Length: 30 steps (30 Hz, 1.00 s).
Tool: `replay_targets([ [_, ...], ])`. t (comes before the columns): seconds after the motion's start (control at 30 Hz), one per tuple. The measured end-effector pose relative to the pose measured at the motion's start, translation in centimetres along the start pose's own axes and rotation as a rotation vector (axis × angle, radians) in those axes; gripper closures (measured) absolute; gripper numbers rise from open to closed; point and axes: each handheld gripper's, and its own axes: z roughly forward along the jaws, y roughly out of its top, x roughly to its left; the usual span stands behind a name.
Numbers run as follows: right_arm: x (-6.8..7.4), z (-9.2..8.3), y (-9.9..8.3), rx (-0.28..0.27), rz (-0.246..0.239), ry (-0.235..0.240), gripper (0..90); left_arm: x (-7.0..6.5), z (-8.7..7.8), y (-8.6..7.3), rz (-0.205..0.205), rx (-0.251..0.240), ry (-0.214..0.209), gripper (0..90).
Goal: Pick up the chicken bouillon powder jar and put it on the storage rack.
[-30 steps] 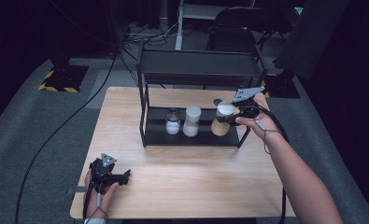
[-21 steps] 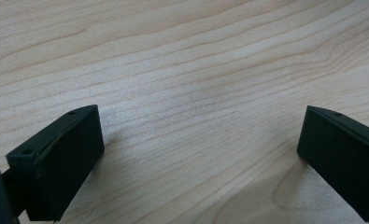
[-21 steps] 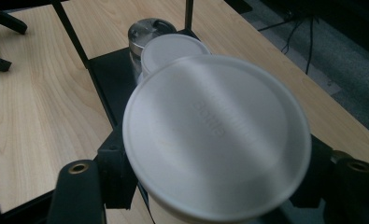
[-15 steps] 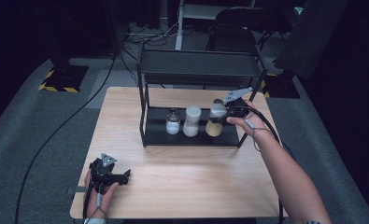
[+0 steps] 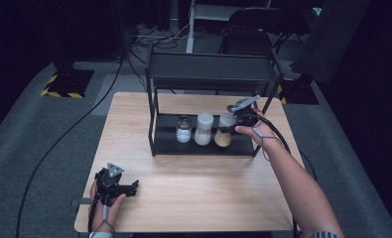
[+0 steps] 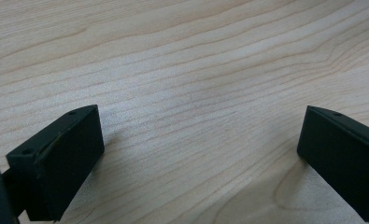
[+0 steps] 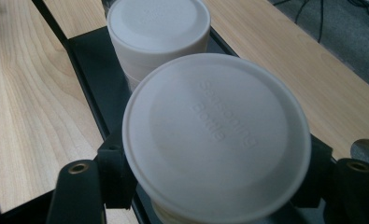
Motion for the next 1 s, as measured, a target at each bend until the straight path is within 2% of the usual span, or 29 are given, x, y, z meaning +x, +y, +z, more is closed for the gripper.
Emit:
replay_targets([
  [0.37, -0.2, 1.1, 0.2, 0.046, 0.012, -0.010, 33.6, 0.0, 0.0, 0.0, -0.001, 0.000, 0.000, 0.5],
  [0.63, -0.3, 1.2, 0.2, 0.048, 0.012, -0.010, 33.3, 0.0, 0.0, 0.0, 0.000, 0.000, 0.000, 0.5],
  [0.7, -0.6, 1.1, 0.1, 0.047, 0.032, 0.004, 31.8, 0.0, 0.0, 0.0, -0.001, 0.000, 0.000, 0.5],
  [0.83, -0.2, 0.4, 0.1, 0.011, 0.046, -0.010, 17.8, 0.0, 0.0, 0.0, 0.000, 0.000, 0.000, 0.6],
  [1.0, 0.5, -1.1, 0.2, -0.052, 0.051, -0.022, 12.3, 0.0, 0.0, 0.0, 0.000, 0.001, 0.000, 0.5],
])
